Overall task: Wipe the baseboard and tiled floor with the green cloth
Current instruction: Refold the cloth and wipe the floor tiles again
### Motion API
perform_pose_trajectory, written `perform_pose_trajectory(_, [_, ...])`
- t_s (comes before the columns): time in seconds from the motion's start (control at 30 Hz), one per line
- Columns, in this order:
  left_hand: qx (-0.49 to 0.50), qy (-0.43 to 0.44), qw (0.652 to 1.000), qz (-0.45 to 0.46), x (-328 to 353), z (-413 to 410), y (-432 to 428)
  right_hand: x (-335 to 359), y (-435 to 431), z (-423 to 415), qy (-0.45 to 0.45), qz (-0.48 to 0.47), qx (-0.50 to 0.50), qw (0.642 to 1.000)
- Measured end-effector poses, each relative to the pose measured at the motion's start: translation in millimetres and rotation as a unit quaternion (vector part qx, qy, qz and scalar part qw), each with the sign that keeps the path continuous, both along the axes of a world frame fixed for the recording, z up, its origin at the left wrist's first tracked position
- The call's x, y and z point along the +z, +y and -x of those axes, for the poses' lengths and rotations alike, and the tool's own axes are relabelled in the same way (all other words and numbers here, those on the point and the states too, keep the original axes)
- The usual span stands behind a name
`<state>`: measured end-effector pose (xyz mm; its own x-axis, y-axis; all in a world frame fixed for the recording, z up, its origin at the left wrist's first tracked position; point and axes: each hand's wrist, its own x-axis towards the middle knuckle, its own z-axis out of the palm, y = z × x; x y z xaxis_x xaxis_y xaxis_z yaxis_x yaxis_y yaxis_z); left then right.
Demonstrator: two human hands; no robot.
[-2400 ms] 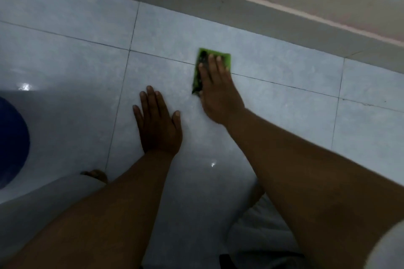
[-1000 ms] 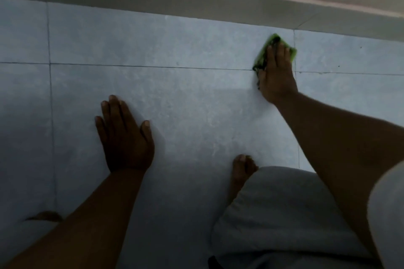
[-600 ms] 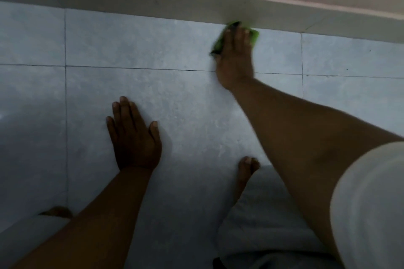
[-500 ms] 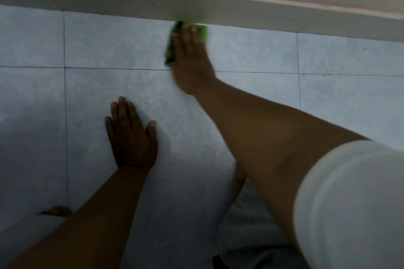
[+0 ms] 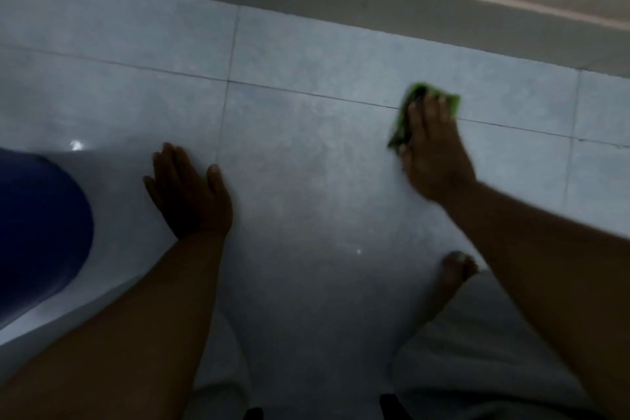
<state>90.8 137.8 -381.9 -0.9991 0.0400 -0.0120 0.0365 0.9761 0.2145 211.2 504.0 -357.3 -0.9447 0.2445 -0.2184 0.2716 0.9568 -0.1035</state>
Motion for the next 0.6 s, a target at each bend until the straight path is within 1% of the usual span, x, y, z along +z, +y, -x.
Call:
perform_pose_trajectory(0.1, [0.003, -0.012, 1.000, 0.016, -5, 0, -1, -6, -8, 94, -0.006, -0.024, -0.010, 1.000])
perform_pose_trajectory(0.17, [0.002, -0.017, 1.000, 0.015, -5, -4, 8, -17, -46, 132, 0.013, -0.019, 0.018, 1.000])
perform_pose_trajectory(0.2, [0.001, -0.025, 1.000, 0.011, -4, -6, 12, -19, -72, 138, 0.026, -0.018, 0.047, 0.998])
perform_pose_trajectory(0.23, [0.001, -0.033, 0.999, 0.009, -3, -8, 16, -18, -98, 135, 0.038, -0.011, 0.086, 0.996])
perform_pose_trajectory(0.3, [0.000, -0.040, 0.999, 0.003, -1, -11, 17, -11, -134, 99, 0.049, 0.023, 0.158, 0.986])
perform_pose_trajectory(0.33, [-0.002, -0.038, 0.999, 0.000, 0, -11, 16, -6, -139, 74, 0.049, 0.043, 0.188, 0.980])
perform_pose_trajectory(0.4, [-0.005, -0.031, 1.000, 0.001, 0, -12, 15, 0, -117, 33, 0.046, 0.051, 0.232, 0.970])
perform_pose_trajectory(0.43, [-0.005, -0.028, 1.000, 0.002, 0, -12, 14, 3, -98, 24, 0.039, 0.045, 0.228, 0.972])
perform_pose_trajectory(0.5, [-0.006, -0.027, 1.000, 0.007, -1, -13, 15, 6, -64, 34, 0.021, 0.008, 0.171, 0.985])
perform_pose_trajectory(0.57, [-0.005, -0.035, 0.999, 0.002, 0, -11, 15, 5, -59, 72, 0.016, -0.030, 0.115, 0.993])
perform_pose_trajectory(0.6, [-0.004, -0.040, 0.999, -0.003, 1, -11, 15, 3, -72, 95, 0.026, -0.030, 0.100, 0.994])
